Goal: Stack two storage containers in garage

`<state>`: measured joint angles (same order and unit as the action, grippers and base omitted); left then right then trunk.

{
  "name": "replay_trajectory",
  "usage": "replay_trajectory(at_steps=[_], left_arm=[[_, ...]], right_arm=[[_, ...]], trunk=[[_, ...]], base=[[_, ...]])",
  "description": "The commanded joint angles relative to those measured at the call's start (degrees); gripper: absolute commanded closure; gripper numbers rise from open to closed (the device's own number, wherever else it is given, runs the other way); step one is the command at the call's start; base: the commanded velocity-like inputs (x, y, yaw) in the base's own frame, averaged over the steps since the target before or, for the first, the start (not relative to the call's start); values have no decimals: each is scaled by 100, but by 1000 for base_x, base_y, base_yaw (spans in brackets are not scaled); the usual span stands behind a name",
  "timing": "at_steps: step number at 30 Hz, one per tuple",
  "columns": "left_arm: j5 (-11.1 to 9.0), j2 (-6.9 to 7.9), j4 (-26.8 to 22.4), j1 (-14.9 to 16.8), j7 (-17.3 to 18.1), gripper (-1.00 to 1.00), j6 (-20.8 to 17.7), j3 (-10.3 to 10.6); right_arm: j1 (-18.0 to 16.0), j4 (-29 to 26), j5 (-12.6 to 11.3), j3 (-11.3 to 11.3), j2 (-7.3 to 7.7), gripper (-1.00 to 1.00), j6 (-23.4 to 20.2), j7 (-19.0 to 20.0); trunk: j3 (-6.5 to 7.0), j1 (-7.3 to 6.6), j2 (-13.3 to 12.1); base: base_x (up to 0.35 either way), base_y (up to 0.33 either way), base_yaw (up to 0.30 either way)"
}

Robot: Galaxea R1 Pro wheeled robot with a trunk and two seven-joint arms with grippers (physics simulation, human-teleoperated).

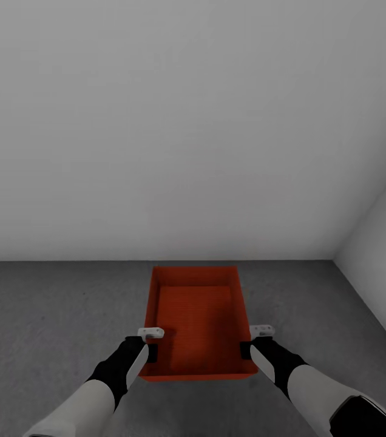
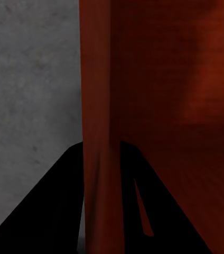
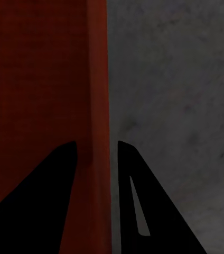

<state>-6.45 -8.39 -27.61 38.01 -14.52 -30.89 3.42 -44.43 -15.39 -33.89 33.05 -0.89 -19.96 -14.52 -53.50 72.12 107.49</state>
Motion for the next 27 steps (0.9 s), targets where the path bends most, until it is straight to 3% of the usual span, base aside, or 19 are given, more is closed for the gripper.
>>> replay_trajectory(at_steps=[1,18,27], left_arm=[[-165,13,-7,5,-95,100,-14,53],[-170,13,-6,5,-95,100,-14,53],[-165,13,-6,5,-102,100,-14,53]], right_arm=[[-4,-25,-74,97,97,100,-17,-95],[-4,-25,-74,97,97,100,-22,-95],[-4,-26,-74,97,99,100,-43,-95]], trunk=[[-32,22,44],[-490,395,726],[-517,395,726]], base=[[0,0,0],[0,0,0],[0,0,0]])
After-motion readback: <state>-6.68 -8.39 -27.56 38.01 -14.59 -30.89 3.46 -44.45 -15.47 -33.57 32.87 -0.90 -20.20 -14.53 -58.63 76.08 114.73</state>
